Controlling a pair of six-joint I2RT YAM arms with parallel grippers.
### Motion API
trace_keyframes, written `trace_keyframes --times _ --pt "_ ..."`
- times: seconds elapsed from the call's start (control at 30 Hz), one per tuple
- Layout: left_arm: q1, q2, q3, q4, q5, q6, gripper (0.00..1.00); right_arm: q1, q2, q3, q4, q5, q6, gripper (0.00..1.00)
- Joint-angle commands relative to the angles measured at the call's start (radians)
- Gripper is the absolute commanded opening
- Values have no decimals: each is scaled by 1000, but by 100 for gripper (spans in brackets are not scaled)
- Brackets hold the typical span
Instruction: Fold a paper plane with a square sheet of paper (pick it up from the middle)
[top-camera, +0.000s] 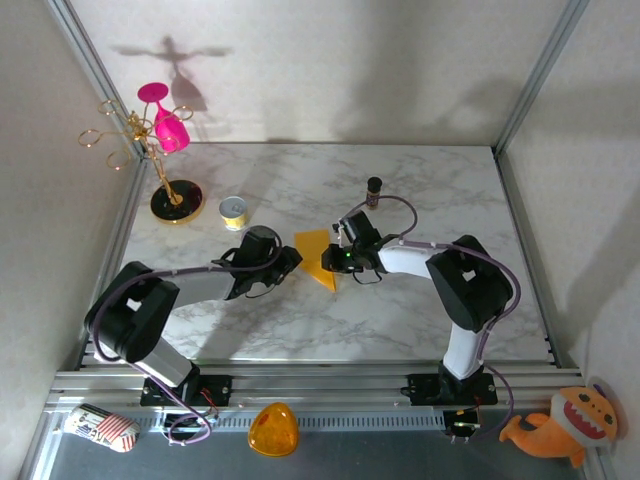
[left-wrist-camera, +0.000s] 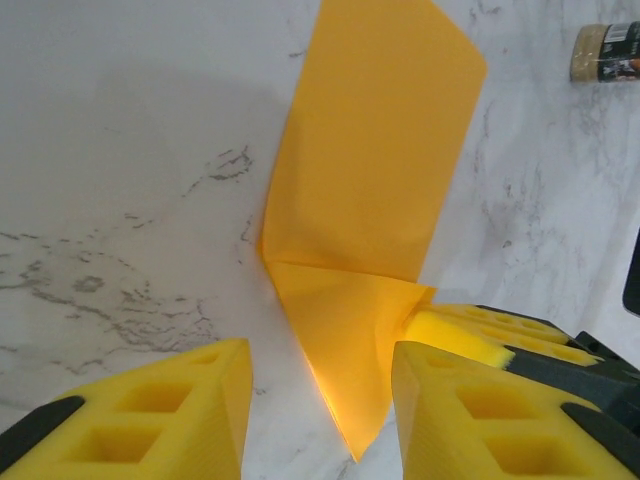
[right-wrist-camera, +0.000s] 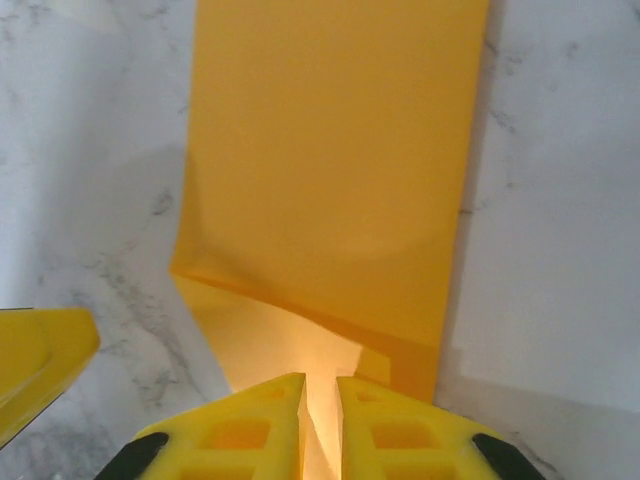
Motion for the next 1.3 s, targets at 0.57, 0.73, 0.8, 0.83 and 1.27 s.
trace_keyframes --times 0.57,0.73,0.8,0.83,1.27 --pt "3 143 85 28 44 -15 30 -6 57 7 -77 52 17 20" --pt "5 157 88 47 56 -11 29 -6 60 10 -79 50 17 20" --pt "5 162 93 57 66 -6 26 -6 61 11 -79 48 16 19" --pt "5 163 98 58 68 -1 24 -6 63 12 -80 47 14 20" --pt "34 184 120 55 109 84 20 -6 72 18 -87 45 7 19"
